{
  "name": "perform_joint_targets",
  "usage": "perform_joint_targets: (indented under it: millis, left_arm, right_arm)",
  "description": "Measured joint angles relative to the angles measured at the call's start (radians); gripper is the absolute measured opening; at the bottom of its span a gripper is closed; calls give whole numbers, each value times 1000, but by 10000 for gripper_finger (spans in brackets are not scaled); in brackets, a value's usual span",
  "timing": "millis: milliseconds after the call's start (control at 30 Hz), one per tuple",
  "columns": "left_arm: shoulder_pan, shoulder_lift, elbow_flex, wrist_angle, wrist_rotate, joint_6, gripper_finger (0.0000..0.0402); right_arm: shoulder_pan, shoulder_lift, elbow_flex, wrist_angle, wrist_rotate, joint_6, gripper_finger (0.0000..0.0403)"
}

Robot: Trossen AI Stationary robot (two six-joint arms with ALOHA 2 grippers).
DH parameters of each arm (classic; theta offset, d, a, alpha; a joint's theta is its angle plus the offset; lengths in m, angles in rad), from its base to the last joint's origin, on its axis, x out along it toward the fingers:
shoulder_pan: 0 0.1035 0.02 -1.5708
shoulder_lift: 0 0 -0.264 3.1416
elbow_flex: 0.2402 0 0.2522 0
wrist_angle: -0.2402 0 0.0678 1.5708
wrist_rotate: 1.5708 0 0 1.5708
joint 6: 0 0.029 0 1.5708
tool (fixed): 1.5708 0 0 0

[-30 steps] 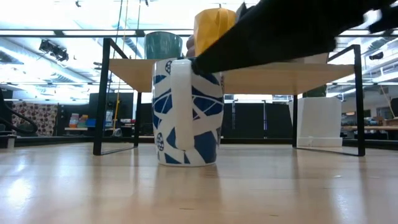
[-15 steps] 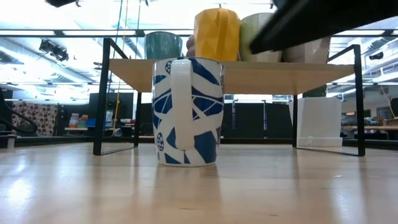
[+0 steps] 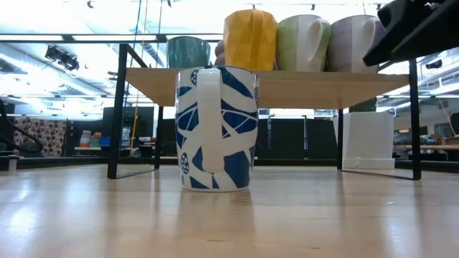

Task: Place coffee mugs
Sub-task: Put the white mug on the shelf

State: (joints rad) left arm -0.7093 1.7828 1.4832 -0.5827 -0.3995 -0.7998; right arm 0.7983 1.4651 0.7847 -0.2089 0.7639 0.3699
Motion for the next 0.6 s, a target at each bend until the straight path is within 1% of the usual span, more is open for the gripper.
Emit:
perform_joint_targets:
  millis: [100,167,300,433,600]
  left_arm:
    - [15,24,50,-58,-4,0,169]
    - [29,37,80,-67,-5,1,169]
    - [58,63,121,-111,16,5,169]
    - [80,92,172,-128,36,63,169]
    - [104,134,240,-238,54,153,169]
  right_arm:
    - [6,-53,-55,51,-2,-32,205]
    - [7,-80,-83,65,-4,-52,205]
    - [10,-112,-130,111,-5,-79,205]
    - [25,-110,-162,173,2,-64,205]
    - [34,-95,-194,293,46,-112,205]
